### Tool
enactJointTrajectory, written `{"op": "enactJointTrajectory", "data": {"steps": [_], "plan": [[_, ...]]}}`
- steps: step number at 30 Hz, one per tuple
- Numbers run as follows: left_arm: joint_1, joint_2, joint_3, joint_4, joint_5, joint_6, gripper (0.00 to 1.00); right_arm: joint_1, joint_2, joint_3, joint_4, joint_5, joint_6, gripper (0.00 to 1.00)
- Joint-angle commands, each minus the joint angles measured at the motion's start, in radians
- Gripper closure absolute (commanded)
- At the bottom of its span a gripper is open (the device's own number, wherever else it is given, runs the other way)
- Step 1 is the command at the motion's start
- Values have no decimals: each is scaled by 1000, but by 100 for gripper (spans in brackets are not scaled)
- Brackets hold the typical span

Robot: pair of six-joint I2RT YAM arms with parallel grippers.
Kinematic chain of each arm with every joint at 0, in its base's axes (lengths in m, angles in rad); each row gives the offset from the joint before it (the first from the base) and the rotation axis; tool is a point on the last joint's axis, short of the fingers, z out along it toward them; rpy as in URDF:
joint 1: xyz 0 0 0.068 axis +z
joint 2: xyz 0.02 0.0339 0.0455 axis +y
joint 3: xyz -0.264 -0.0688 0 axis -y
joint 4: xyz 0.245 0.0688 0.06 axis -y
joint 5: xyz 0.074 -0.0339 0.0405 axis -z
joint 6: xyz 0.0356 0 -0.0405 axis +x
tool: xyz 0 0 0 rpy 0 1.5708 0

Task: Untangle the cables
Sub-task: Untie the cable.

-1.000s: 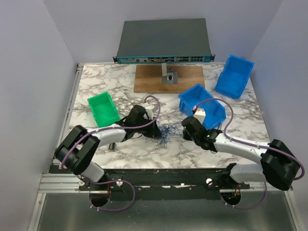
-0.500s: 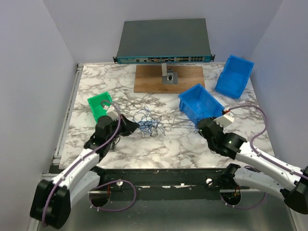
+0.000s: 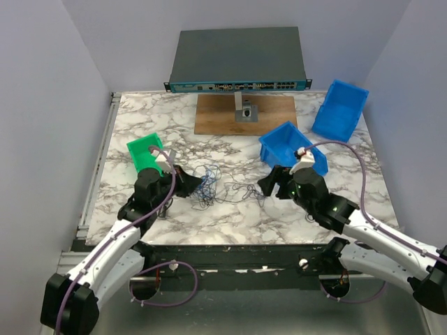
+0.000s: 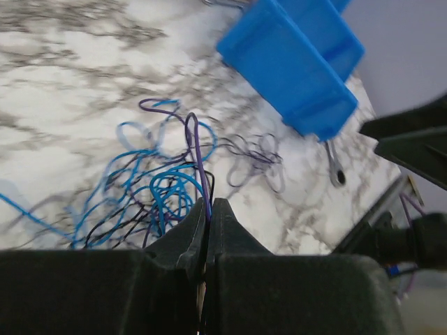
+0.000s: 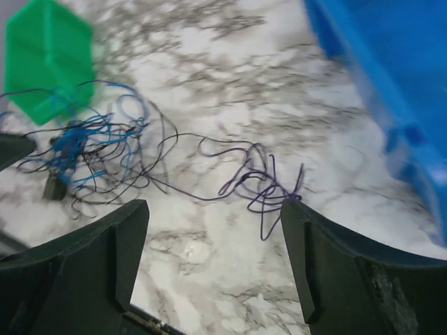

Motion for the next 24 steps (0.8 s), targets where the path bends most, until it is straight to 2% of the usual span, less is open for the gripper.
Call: {"op": "enactJointTrajectory", "data": {"steps": [1,6,11,15,17,18,19,20,21,22,24], "plan": [[-117,56,64,141,219,77,100,-2,43,5,240,-372,-209,15],[-193,113,123,202,352,68,100,-1,145,37,344,-584,-283,9],[-206,111,127,297,437,8,100,-1,198,18,436,-673,-291,4],[-208,134,133,348,483,-33,100,-1,247,-11,543,-758,-258,5],[-208,154,133,392,511,-65,100,-1,286,-18,583,-777,-236,17],[-210,161,133,409,515,-77,100,-1,301,-16,594,-784,-231,32],[-209,167,135,418,516,-85,100,-1,313,-16,602,-785,-224,48],[-208,168,137,415,509,-85,100,-1,317,-14,599,-772,-218,79],[-209,165,141,391,490,-80,100,-1,315,-13,584,-726,-207,97],[-209,154,149,347,457,-63,100,-1,303,-12,562,-672,-198,99],[-208,114,173,182,288,-4,100,-1,267,-16,492,-468,-174,99]]}}
